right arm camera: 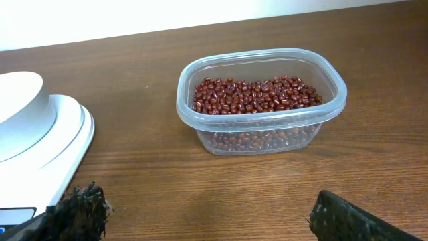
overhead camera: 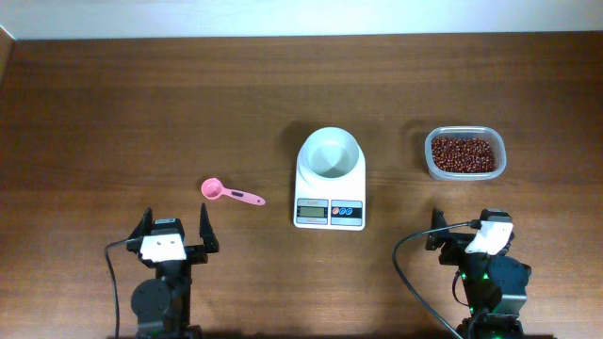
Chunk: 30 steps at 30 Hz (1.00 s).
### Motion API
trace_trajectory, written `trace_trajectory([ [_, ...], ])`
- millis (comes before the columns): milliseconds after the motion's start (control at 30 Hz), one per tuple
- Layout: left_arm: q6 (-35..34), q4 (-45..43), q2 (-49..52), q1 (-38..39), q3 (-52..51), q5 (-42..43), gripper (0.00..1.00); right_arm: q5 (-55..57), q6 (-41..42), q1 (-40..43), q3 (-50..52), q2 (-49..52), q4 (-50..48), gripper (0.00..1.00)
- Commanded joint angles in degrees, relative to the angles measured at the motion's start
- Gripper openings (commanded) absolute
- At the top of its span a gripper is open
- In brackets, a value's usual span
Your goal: Scoop and weigh 50g on scale
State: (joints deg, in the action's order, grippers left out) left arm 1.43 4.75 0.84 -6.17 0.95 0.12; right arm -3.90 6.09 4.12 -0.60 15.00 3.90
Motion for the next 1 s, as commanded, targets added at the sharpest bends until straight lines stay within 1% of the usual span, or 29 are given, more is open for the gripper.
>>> trace_trajectory([
  [0, 0.3, 0.0, -0.5, 0.2, -0.4, -1.4, 0.99, 0.7, 0.4, -0.4, 0.3, -1.7, 0.4, 0.99],
  [167, 0.3, 0.0, -0.5, 0.2, -0.4, -1.4, 0.99, 0.7, 0.4, -0.3, 0.3, -8.6, 0.4, 0.99],
  [233, 0.3, 0.0, -0.5, 0.2, -0.4, -1.4, 0.99, 0.7, 0.4, -0.3, 0.3, -9.7, 0.4, 0.99],
  [967, 0.3, 0.0, -0.5, 0.2, -0.5, -1.4, 0.99, 0.7, 0.4, -0.3, 0.3, -10.8, 0.4, 0.99],
])
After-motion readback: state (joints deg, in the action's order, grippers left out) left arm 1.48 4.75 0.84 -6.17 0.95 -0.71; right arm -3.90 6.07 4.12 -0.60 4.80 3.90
